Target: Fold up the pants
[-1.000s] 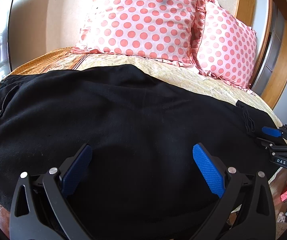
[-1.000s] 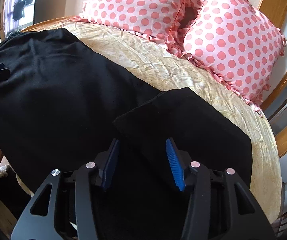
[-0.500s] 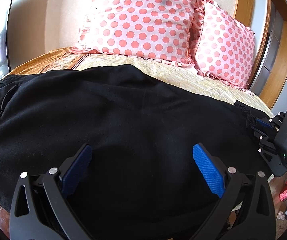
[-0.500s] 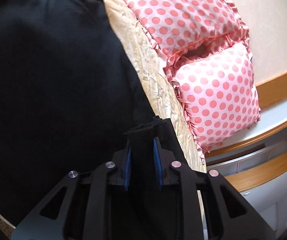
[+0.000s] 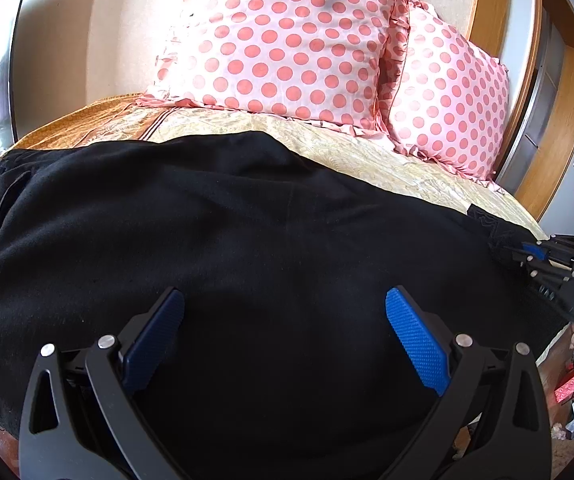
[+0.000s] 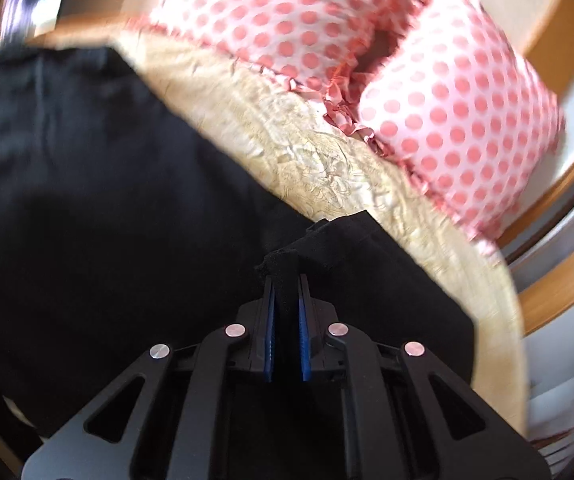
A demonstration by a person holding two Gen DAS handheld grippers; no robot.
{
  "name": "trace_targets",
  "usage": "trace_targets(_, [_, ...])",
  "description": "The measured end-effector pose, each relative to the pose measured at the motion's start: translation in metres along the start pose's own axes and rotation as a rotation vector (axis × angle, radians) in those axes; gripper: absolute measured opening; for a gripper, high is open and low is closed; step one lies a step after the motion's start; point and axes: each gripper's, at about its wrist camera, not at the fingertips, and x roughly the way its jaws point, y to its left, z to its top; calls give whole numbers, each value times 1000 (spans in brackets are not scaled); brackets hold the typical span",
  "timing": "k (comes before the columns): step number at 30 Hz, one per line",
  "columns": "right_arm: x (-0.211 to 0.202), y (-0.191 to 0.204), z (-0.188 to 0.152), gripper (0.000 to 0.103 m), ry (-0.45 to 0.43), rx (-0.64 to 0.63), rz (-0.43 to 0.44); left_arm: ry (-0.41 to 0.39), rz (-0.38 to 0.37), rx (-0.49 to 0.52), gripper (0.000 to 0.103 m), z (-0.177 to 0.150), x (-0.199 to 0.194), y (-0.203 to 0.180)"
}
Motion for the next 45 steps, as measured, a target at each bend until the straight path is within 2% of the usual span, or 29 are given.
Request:
trace_targets(5, [-23,-32,10,10,-79,233,218,-4,-2,2,101,0,1,0])
trace_targets(8, [-34,-43,16,10,-125,324,308,-7,-2,4,101,-1,0,0])
trace_targets(11, [-45,-48,27,10,-186,383,433,-7,-5,-6,101,-1,0,0])
trace_targets(15, [-63,-10,42,10,-238,340,656,-7,-21,-44,101,-1,-6,5])
trace_targets(20, [-49,74,39,9,-135,185,776,-18,-4,-62,101,-2,-17,9])
trace_targets(23, [-41,97,32,9,-106,169,805,-39,22,-71,101,-2,-29,14])
trace_targets(25, [-41,105,31,9,-117,151,799,-52,41,-78,101,-2,-35,19])
trace_targets(28, [-35,118,30,10,-117,109,735,-67,67,-111,101,0,-43,31])
trace_targets(34, [-23,137,16,12,-83,46,642,-106,124,-245,101,3,-66,71])
trace_targets(36, [-24,141,11,20,-92,39,644,-123,149,-289,101,3,-75,87])
trace_targets(38, [-28,144,10,54,-93,26,668,-134,170,-336,101,3,-84,104])
trace_targets(39, [-31,147,10,61,-97,16,673,-139,181,-369,101,1,-89,114])
trace_targets(40, [-34,150,9,66,-104,2,675,-145,188,-399,101,0,-94,123])
trace_targets(43, [-45,155,9,66,-139,-12,708,-161,205,-486,101,-4,-107,150])
trace_targets(45, [-44,159,8,71,-122,-35,712,-171,197,-528,101,-6,-115,165])
